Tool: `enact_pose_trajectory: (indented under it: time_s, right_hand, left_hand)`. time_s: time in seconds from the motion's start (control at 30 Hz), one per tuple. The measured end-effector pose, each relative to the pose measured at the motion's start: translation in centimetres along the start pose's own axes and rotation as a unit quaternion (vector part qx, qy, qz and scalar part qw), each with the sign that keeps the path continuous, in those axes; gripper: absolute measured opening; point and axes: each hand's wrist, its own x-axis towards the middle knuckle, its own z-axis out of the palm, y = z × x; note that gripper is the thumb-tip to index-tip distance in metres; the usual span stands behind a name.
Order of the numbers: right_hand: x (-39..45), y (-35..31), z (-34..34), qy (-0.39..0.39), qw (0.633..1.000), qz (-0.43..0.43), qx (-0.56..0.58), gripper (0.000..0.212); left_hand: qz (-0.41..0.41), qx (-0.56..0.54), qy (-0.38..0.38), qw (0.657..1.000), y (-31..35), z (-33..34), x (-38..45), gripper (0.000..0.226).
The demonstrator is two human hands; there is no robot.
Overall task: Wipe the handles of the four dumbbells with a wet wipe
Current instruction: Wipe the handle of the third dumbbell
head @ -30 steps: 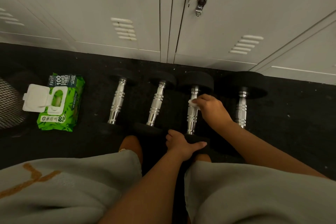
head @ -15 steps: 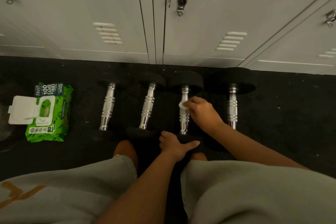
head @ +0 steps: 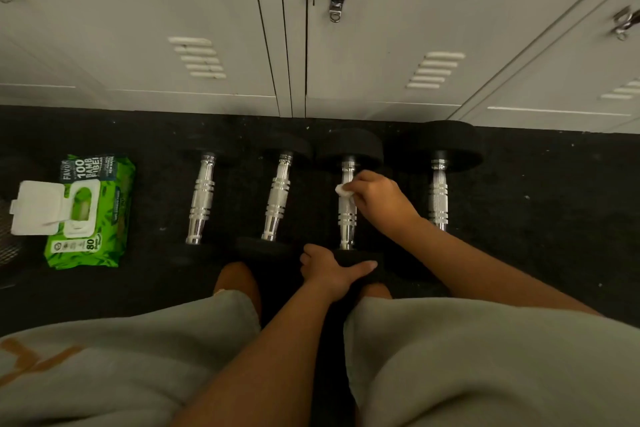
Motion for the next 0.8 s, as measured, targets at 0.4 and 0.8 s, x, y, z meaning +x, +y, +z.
enact_pose_trajectory:
  time_s: [0.4,0.8]
  right_hand:
    - [-0.6,-0.4,0.3,-0.033,0.999,0.000,-0.010,0.028]
    - [-0.7,-0.4,-0.5,-0.035,0.999,-0.006,0.007,0.025]
  left_hand:
    - [0.000,0.003,0.001,1.000,0.0,0.0,0.0,0.112]
    - [0.003,0.010,-0.001,1.000,-0.1,-0.1,0.0,0.111]
